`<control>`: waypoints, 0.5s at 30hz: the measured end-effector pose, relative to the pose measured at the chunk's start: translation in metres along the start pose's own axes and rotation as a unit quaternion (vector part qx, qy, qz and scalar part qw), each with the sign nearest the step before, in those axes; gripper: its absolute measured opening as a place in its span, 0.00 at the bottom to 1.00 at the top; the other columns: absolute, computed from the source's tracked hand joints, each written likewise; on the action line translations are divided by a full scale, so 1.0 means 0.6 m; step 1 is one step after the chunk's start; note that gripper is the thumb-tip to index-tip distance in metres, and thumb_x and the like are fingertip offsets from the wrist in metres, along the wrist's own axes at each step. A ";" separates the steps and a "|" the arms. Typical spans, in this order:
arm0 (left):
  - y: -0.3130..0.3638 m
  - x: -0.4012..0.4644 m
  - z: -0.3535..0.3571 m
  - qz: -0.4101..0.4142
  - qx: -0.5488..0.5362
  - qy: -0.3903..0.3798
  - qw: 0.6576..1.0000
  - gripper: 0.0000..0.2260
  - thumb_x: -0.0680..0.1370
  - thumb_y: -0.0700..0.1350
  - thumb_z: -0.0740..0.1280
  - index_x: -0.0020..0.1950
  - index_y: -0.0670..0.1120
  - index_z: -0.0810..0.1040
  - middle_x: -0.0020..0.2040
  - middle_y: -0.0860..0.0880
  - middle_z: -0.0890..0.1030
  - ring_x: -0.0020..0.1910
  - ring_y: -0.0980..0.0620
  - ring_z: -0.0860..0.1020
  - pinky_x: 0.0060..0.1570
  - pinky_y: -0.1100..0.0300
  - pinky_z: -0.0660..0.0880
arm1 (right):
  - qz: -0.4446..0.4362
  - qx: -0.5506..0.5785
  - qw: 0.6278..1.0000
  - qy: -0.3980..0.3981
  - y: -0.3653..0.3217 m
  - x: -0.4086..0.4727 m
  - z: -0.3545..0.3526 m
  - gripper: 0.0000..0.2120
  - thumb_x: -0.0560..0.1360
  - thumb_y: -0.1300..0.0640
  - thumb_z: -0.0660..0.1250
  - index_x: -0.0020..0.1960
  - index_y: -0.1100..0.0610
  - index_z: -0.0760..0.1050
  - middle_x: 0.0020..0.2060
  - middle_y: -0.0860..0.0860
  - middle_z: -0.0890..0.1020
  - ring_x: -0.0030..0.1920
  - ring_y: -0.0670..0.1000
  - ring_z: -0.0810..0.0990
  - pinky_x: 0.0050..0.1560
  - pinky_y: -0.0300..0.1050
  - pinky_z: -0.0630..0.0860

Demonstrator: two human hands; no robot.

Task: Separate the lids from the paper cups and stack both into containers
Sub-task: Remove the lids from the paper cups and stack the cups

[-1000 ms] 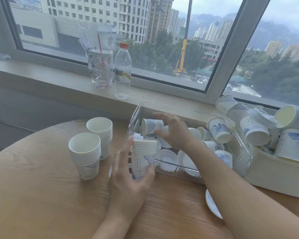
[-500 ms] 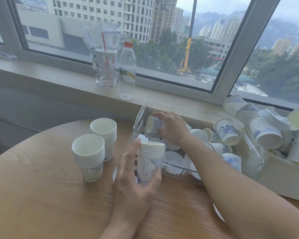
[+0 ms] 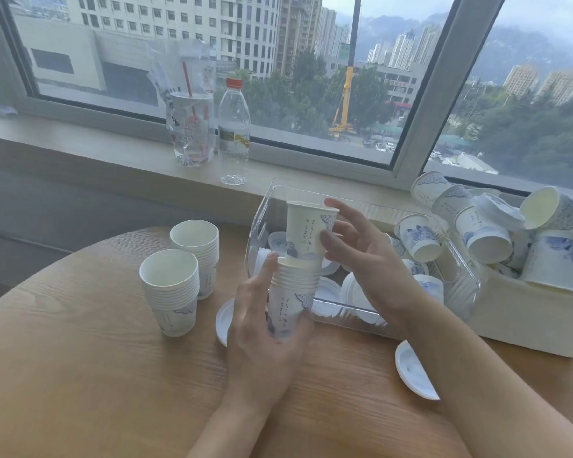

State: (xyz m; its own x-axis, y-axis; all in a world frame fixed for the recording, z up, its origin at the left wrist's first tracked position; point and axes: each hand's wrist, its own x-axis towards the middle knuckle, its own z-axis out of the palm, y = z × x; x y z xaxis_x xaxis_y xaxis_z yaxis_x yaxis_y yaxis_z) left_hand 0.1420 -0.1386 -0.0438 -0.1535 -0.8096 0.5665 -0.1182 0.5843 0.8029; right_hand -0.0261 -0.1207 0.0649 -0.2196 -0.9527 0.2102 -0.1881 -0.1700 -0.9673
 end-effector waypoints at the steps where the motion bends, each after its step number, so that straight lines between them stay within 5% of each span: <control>1: 0.002 -0.001 0.001 0.004 -0.002 -0.003 1.000 0.41 0.72 0.40 0.81 0.81 0.54 0.67 0.65 0.58 0.75 0.60 0.67 0.75 0.52 0.79 0.68 | 0.006 0.002 1.000 0.000 0.000 -0.007 0.000 0.25 0.81 0.56 0.70 0.76 0.48 0.70 0.63 0.54 0.84 0.62 0.50 0.83 0.58 0.38 0.79; 4: 0.002 -0.002 0.002 0.015 -0.013 -0.009 1.000 0.40 0.74 0.45 0.79 0.81 0.59 0.64 0.67 0.62 0.73 0.63 0.64 0.75 0.52 0.75 0.72 | 0.020 0.003 1.000 0.003 0.003 -0.028 0.002 0.24 0.81 0.59 0.69 0.76 0.51 0.71 0.63 0.56 0.84 0.62 0.50 0.83 0.56 0.35 0.79; 8: 0.000 -0.009 0.004 0.012 -0.021 -0.008 1.000 0.38 0.74 0.52 0.75 0.81 0.63 0.63 0.67 0.63 0.72 0.60 0.54 0.78 0.50 0.57 0.81 | 0.035 -0.021 0.999 0.000 0.017 -0.051 0.005 0.25 0.80 0.59 0.70 0.76 0.50 0.71 0.63 0.53 0.85 0.64 0.49 0.83 0.59 0.36 0.78; 15: 0.016 -0.008 -0.013 0.037 -0.006 -0.003 0.999 0.38 0.75 0.53 0.75 0.83 0.57 0.62 0.68 0.57 0.75 0.60 0.58 0.79 0.51 0.66 0.78 | 0.049 -0.017 0.999 0.004 0.026 -0.094 0.024 0.21 0.82 0.52 0.70 0.74 0.45 0.74 0.64 0.47 0.84 0.68 0.45 0.79 0.61 0.35 0.77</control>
State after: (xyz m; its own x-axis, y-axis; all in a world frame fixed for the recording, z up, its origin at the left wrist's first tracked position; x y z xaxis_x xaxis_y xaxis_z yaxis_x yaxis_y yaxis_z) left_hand 0.1492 -0.1297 -0.0373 -0.1677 -0.7644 0.6225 -0.0946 0.6410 0.7617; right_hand -0.0029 -0.0734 0.0357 -0.2458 -0.9624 0.1157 -0.1971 -0.0672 -0.9781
